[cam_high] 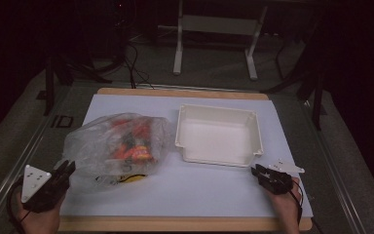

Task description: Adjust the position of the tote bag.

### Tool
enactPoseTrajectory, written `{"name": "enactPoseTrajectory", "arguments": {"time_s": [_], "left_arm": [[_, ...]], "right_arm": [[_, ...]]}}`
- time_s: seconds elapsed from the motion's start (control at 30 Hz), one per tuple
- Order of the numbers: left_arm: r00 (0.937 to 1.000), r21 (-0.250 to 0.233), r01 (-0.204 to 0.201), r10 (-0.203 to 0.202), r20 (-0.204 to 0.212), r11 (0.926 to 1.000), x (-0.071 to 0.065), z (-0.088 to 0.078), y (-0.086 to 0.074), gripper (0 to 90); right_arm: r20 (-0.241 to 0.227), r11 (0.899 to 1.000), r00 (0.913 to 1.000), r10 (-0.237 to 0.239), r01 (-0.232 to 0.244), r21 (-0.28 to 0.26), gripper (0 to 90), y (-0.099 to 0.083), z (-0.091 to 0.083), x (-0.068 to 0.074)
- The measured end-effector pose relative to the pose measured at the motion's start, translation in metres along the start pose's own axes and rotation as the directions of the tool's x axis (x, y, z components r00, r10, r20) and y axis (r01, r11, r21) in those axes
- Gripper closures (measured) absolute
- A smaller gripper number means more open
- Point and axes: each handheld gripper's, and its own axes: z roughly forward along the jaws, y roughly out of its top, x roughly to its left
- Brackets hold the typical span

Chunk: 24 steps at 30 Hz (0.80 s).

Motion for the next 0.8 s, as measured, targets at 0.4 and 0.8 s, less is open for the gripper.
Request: {"name": "enactPoseTrajectory", "arguments": {"time_s": [0.4, 0.8], "left_arm": [[0.9693, 0.152, 0.067, -0.028, -0.244, 0.9861, 0.026, 0.016, -0.034, 72.8], [0.9983, 0.018, -0.054, 0.054, 0.022, 0.9984, 0.0, -0.002, -0.006, 48.1]], "right_arm": [[-0.004, 1.0, 1.0, -0.003, 0.003, 0.0, 71.5, 0.0, 0.0, 0.0], [-0.004, 1.0, 1.0, -0.008, 0.008, 0.001, 71.4, 0.0, 0.0, 0.0]]}}
